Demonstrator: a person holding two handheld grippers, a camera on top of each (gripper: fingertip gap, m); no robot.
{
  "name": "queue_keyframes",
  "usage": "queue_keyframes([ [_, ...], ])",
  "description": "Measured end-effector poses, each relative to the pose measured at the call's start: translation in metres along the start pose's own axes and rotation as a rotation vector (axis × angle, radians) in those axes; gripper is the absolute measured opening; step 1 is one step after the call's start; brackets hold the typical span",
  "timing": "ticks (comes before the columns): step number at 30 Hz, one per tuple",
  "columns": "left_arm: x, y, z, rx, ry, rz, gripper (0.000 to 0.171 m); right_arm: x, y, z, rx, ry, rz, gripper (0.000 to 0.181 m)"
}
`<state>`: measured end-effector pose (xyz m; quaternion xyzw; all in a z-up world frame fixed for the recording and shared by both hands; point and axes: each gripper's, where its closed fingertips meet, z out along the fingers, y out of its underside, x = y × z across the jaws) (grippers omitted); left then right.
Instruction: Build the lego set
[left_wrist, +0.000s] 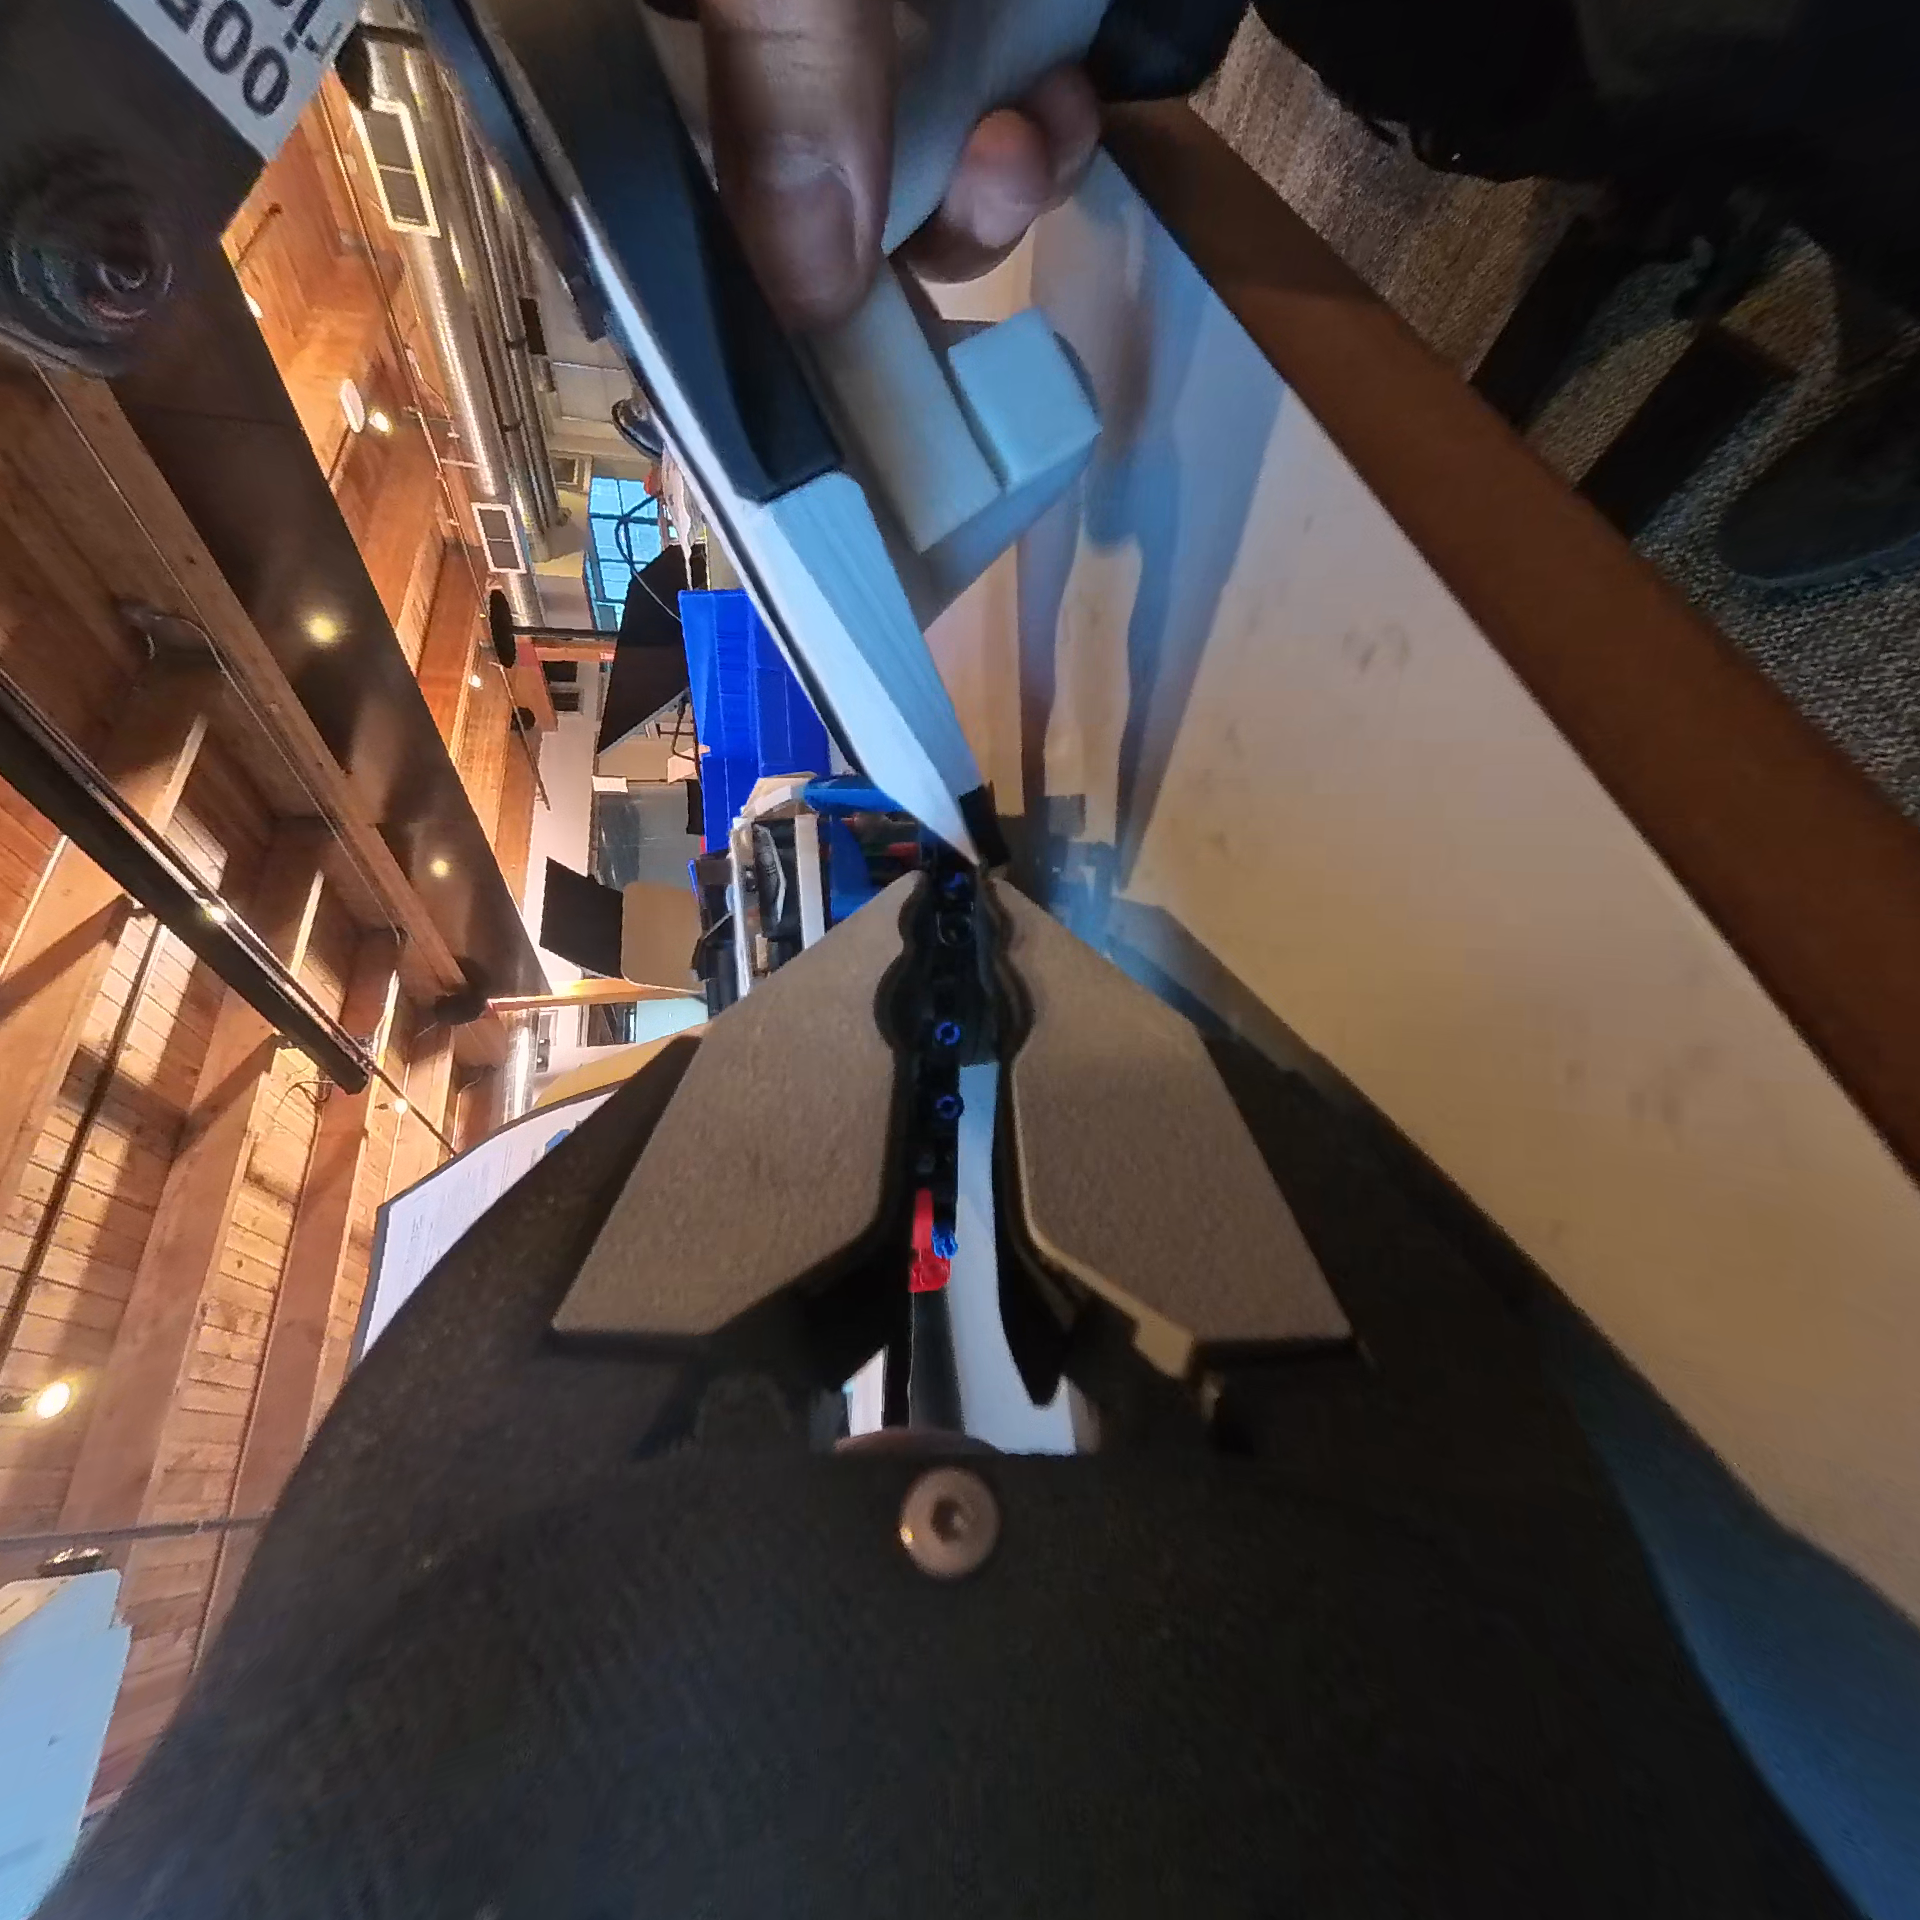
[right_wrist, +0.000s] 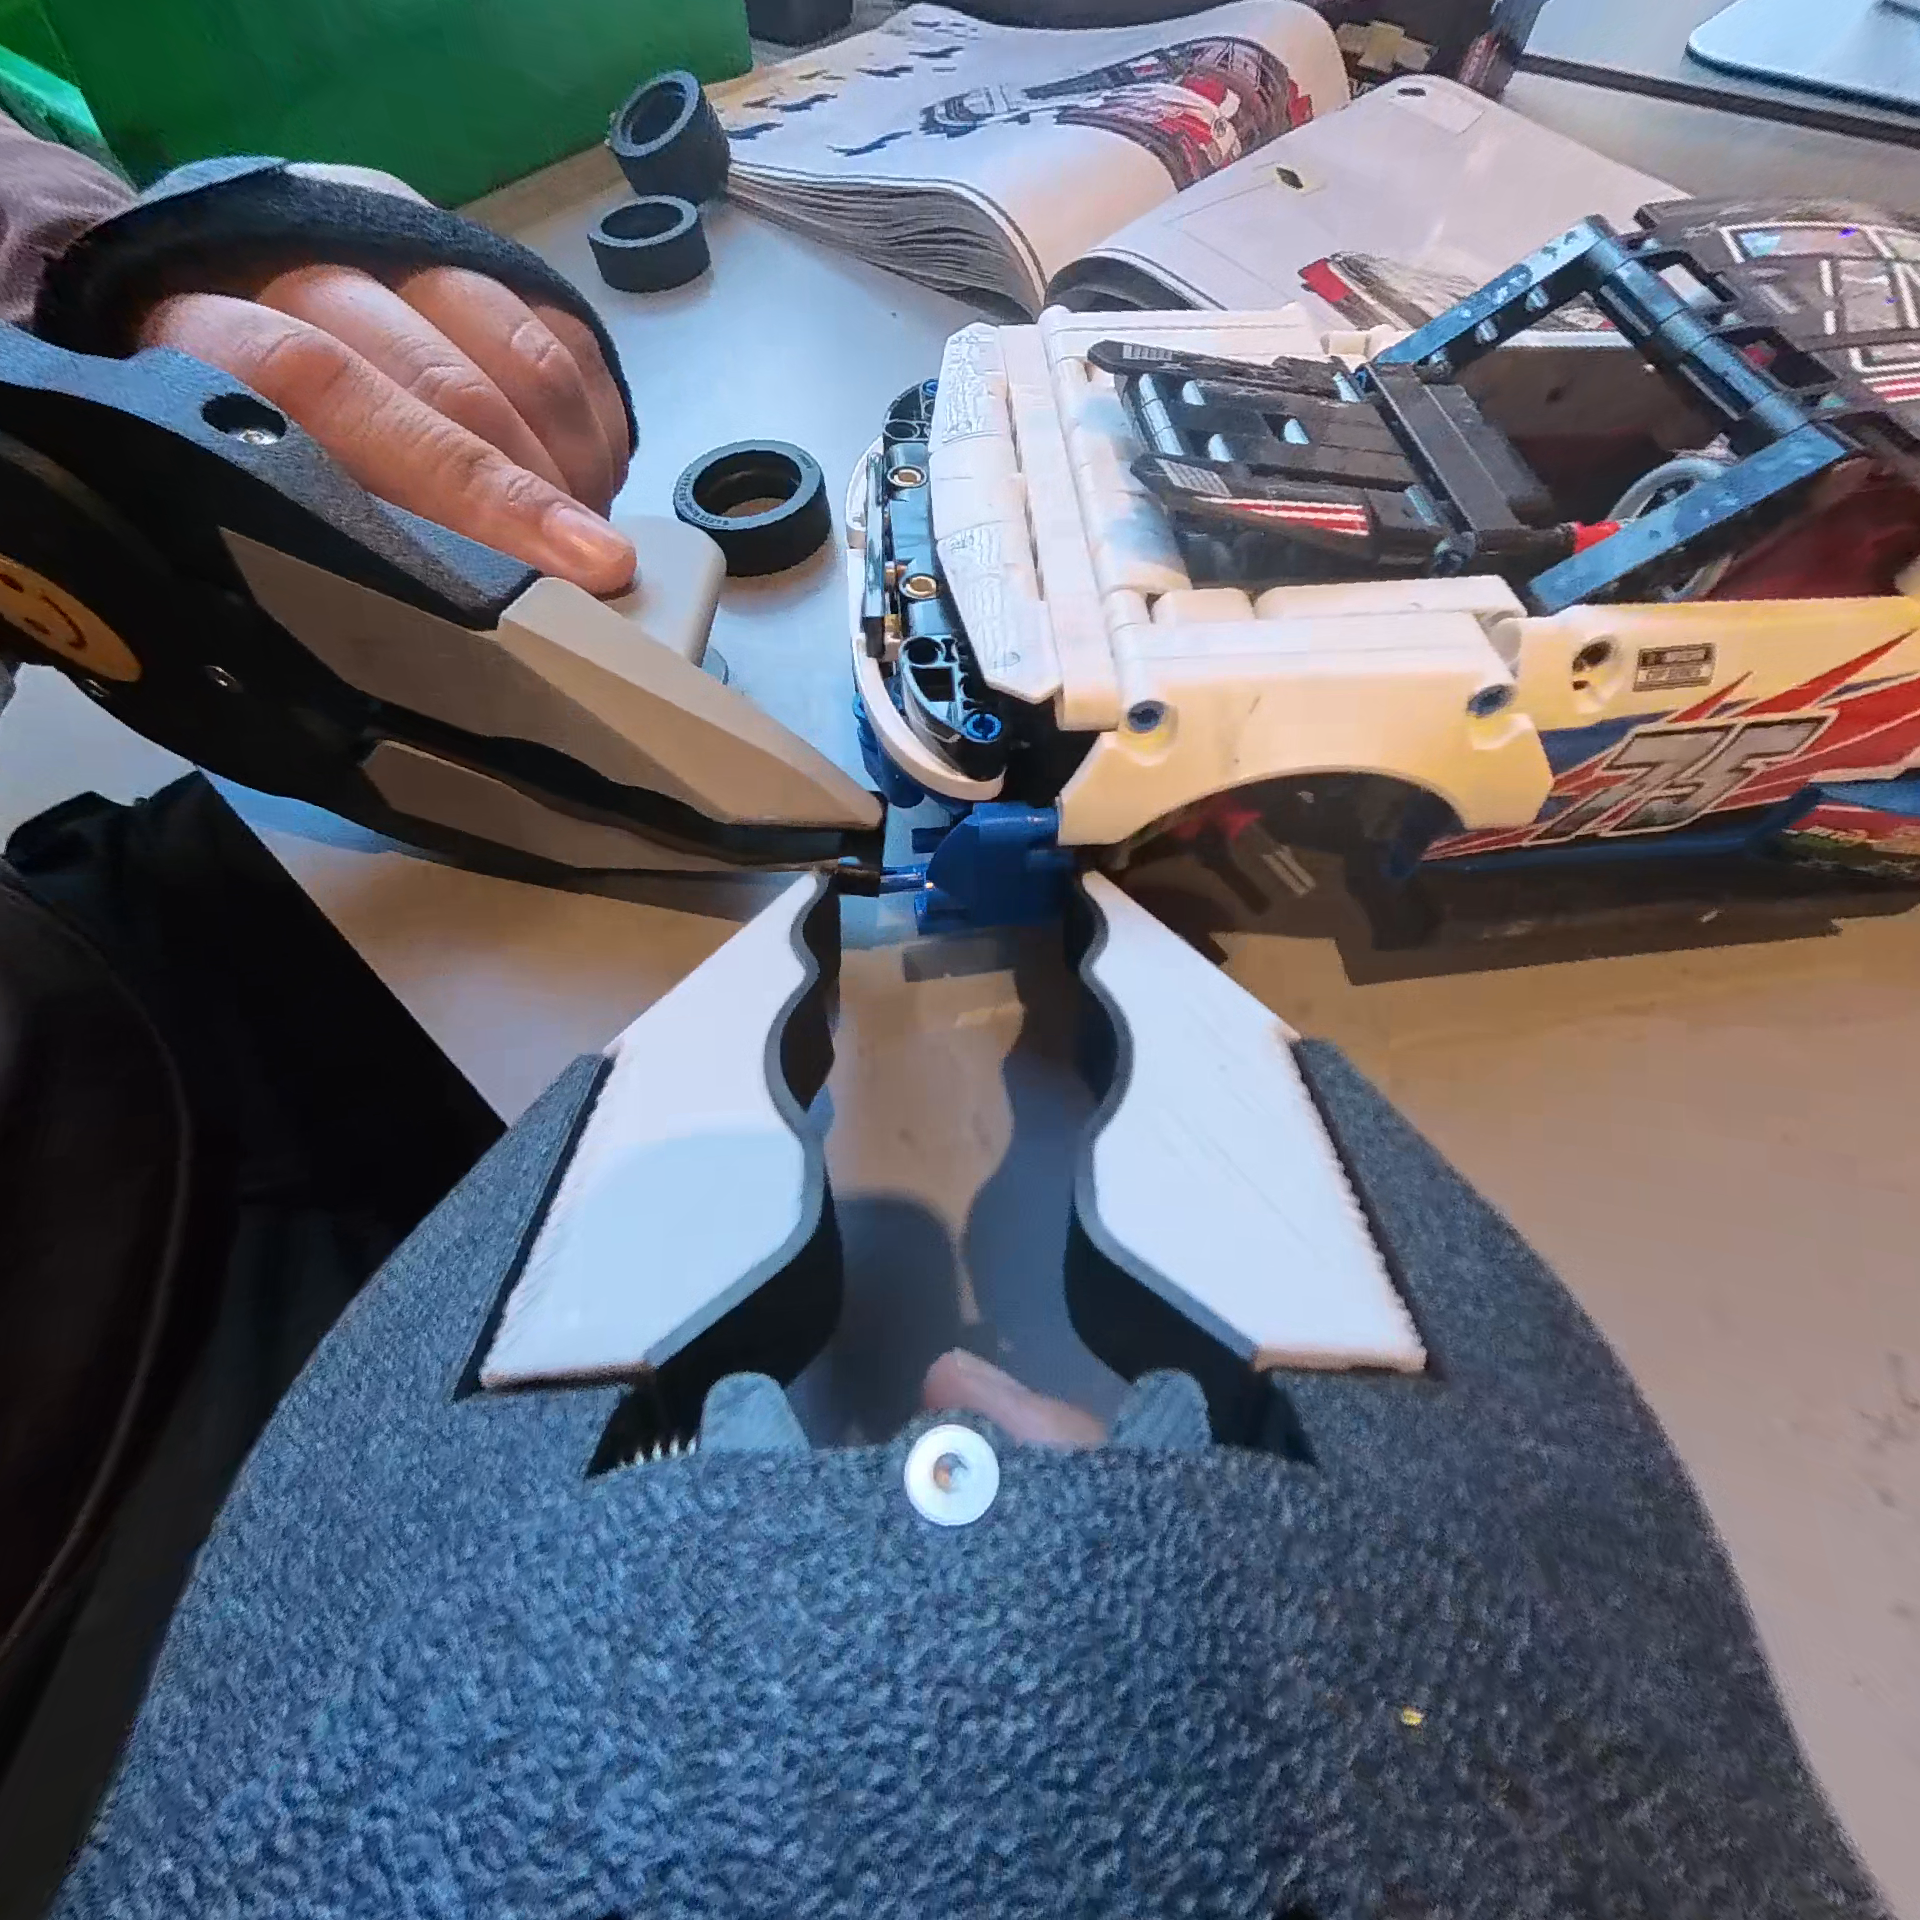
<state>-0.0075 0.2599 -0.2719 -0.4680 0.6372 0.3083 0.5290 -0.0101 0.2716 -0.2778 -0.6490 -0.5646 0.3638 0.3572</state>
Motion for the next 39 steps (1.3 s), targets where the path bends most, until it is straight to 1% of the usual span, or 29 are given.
queue_keyframes([
  [4, 0.0004, -0.0008, -0.0002, 0.01, 0.001, -0.001, 0.005, -0.0001, 0.0003, -0.0004, 0.0, -0.013, -0.016, 0.043],
  [17, 0.0021, -0.0007, 0.0022, 0.025, 0.003, -0.006, 0.004, -0.0028, -0.0006, -0.0016, 0.006, -0.102, 0.063, 0.041],
  [26, 0.002, -0.0014, 0.0026, 0.033, 0.005, -0.008, 0.005, -0.0029, -0.0004, -0.002, 0.006, -0.111, 0.062, 0.041],
  [32, 0.0025, -0.0013, 0.0055, 0.037, -0.015, 0.052, 0.003, -0.0022, 0.0008, -0.0017, -0.003, -0.121, 0.08, 0.04],
  [39, 0.0035, -0.0018, 0.0055, 0.034, -0.028, 0.066, 0.005, -0.0019, 0.0016, -0.0016, -0.014, -0.134, 0.087, 0.039],
])
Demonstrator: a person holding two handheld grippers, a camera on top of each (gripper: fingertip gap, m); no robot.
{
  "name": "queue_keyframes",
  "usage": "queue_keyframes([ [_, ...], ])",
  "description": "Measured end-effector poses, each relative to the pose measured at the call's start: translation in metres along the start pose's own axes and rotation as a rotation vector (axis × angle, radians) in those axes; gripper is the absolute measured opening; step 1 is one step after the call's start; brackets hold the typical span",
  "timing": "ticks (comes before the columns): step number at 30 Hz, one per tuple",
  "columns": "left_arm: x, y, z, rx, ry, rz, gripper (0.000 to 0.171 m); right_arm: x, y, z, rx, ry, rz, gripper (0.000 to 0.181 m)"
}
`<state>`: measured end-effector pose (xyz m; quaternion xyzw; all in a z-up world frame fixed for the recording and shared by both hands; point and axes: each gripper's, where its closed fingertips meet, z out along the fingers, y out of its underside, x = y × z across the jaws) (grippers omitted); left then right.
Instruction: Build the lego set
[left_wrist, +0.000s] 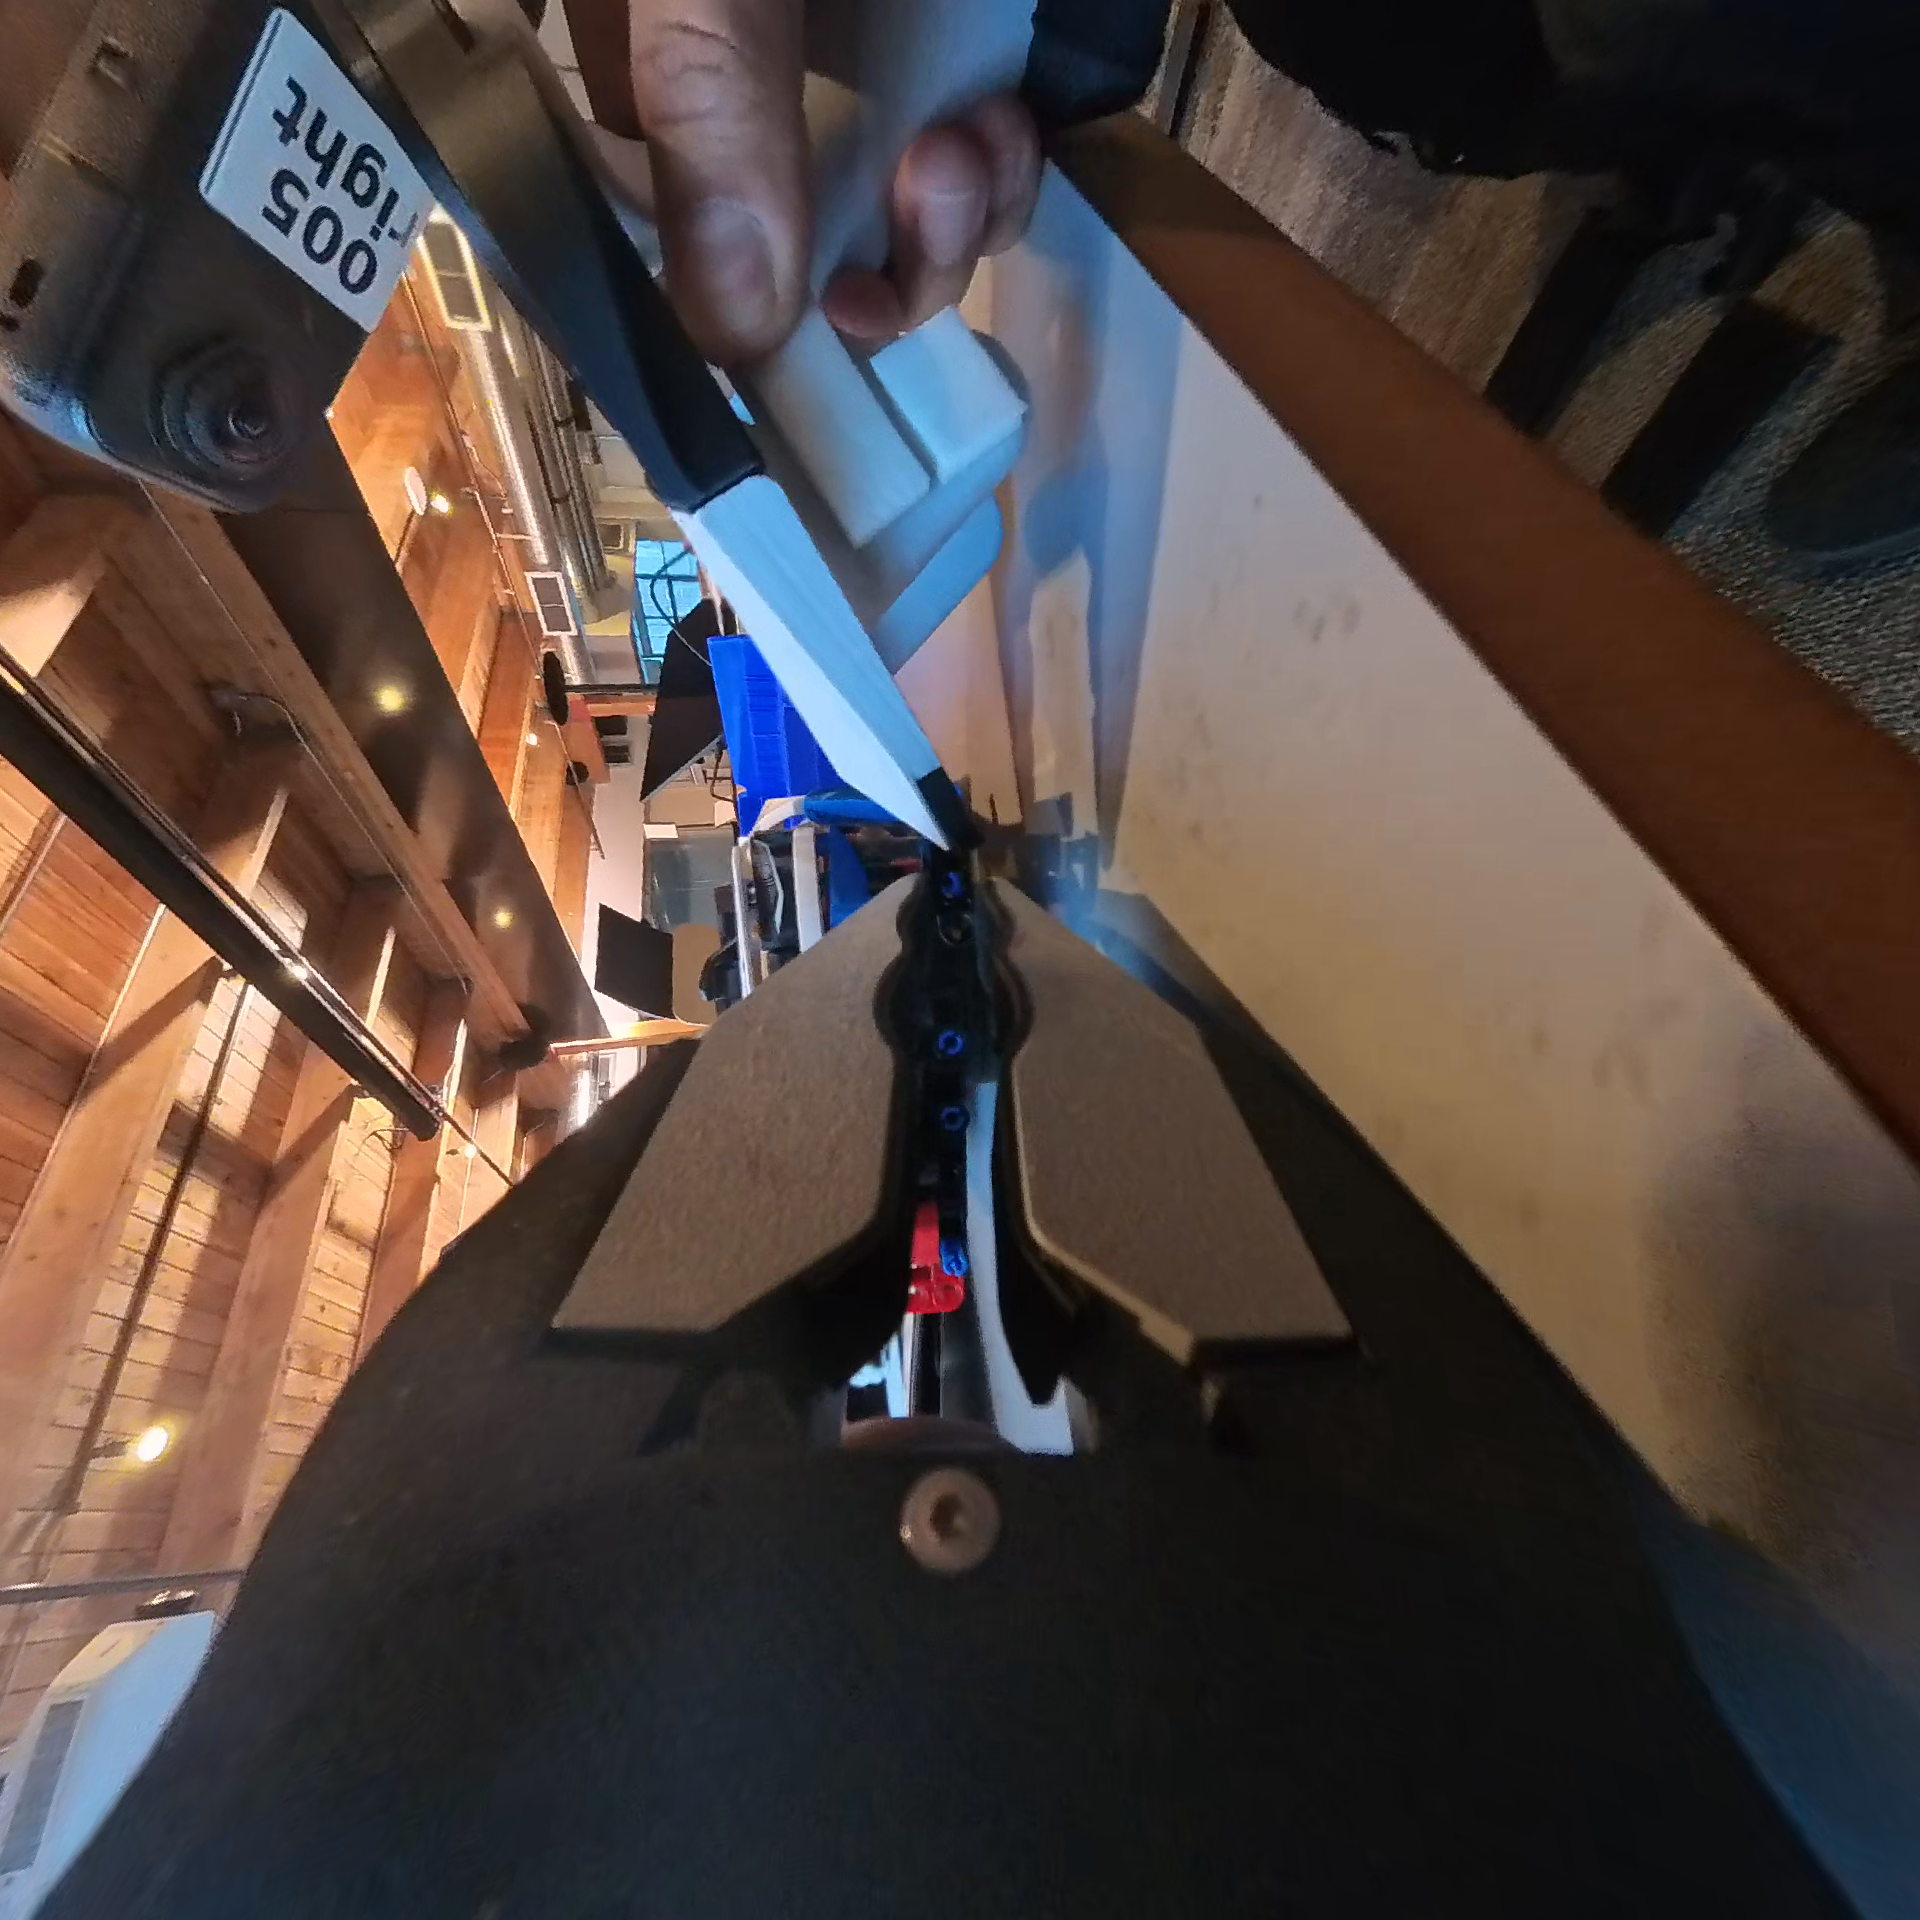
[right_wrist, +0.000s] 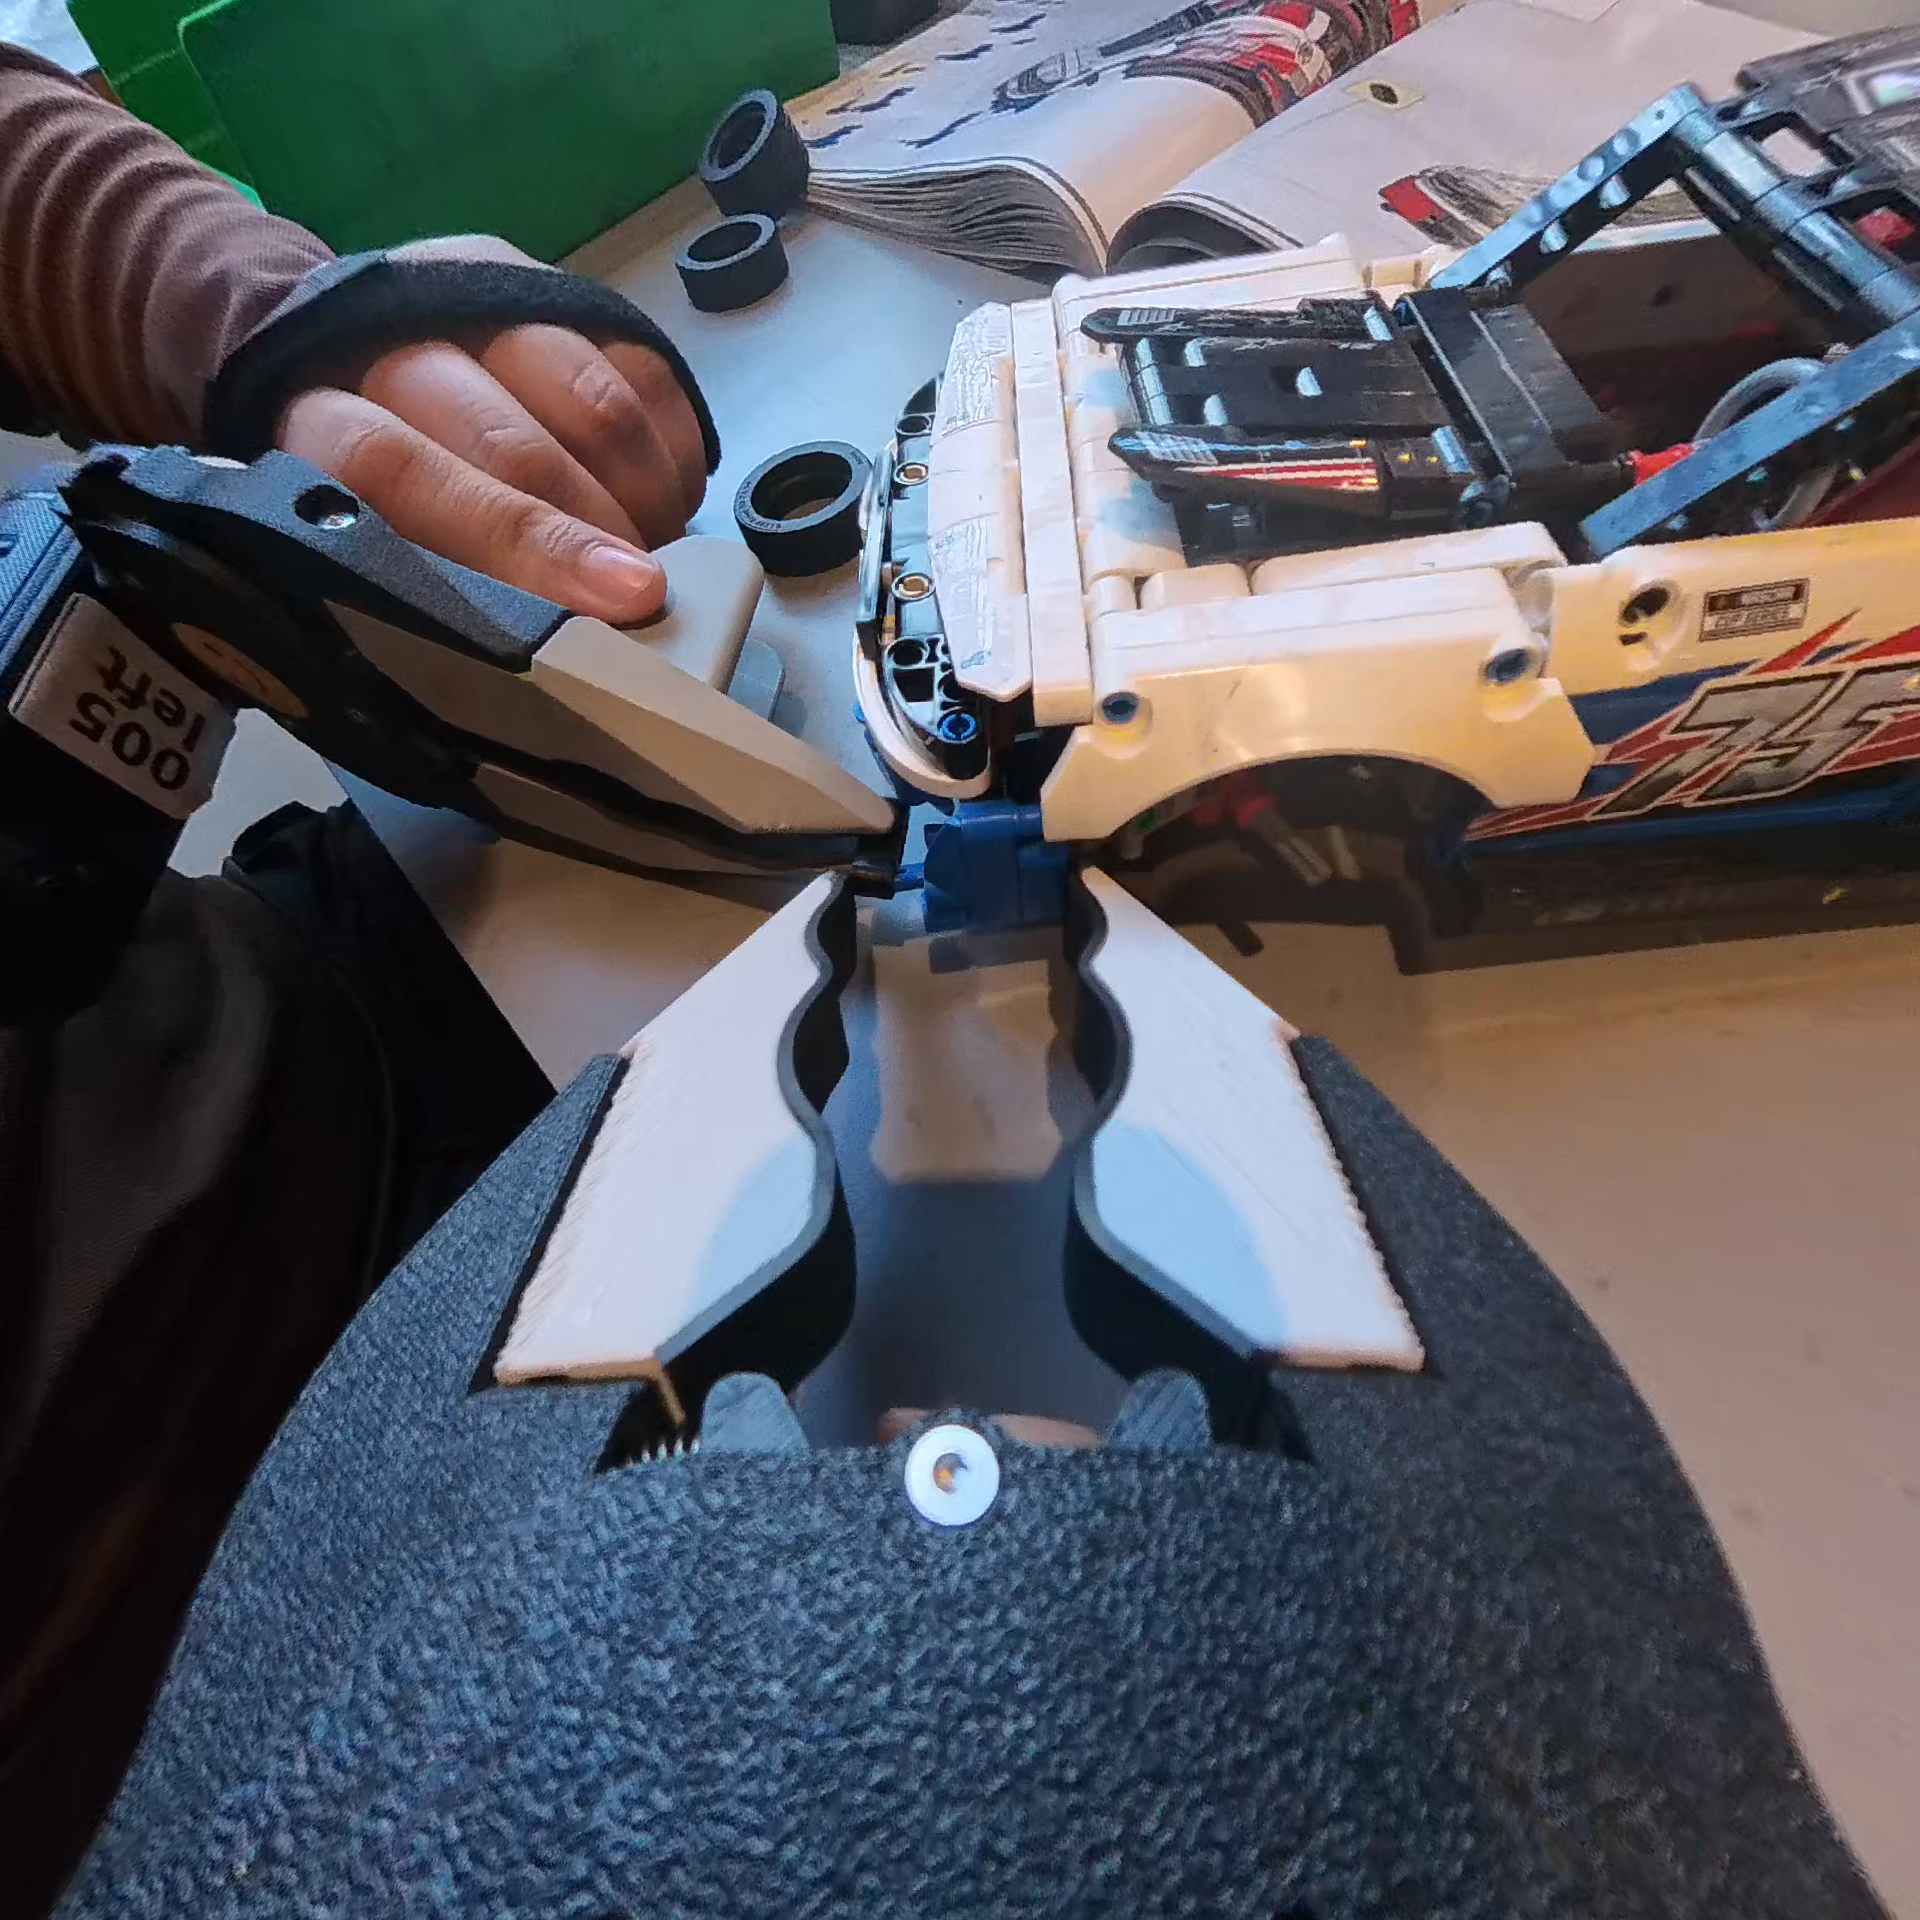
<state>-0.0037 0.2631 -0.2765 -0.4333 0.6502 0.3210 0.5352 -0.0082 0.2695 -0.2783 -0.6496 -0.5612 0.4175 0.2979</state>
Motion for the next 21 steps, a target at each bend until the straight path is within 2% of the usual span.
queue_keyframes([
  [1, 0.0, 0.001, 0.0, -0.007, 0.001, -0.007, 0.006, 0.0, 0.0, 0.0, 0.002, 0.004, -0.011, 0.032],
  [8, 0.0, 0.001, 0.001, 0.001, 0.004, -0.015, 0.006, 0.0, 0.0, 0.0, -0.002, 0.01, -0.022, 0.033],
  [11, 0.0, 0.001, 0.001, 0.005, 0.006, -0.022, 0.006, -0.002, -0.001, -0.001, 0.014, -0.008, -0.006, 0.04],
  [13, 0.0, 0.002, -0.001, 0.002, 0.007, -0.026, 0.007, 0.001, -0.002, -0.001, 0.022, -0.006, 0.019, 0.033],
  [17, 0.001, 0.009, -0.014, -0.019, 0.013, -0.073, 0.013, 0.002, -0.002, -0.001, 0.023, 0.006, 0.017, 0.033],
  [21, -0.001, 0.019, -0.021, -0.039, 0.018, -0.14, 0.015, 0.004, -0.001, 0.002, 0.006, 0.058, -0.01, 0.047],
])
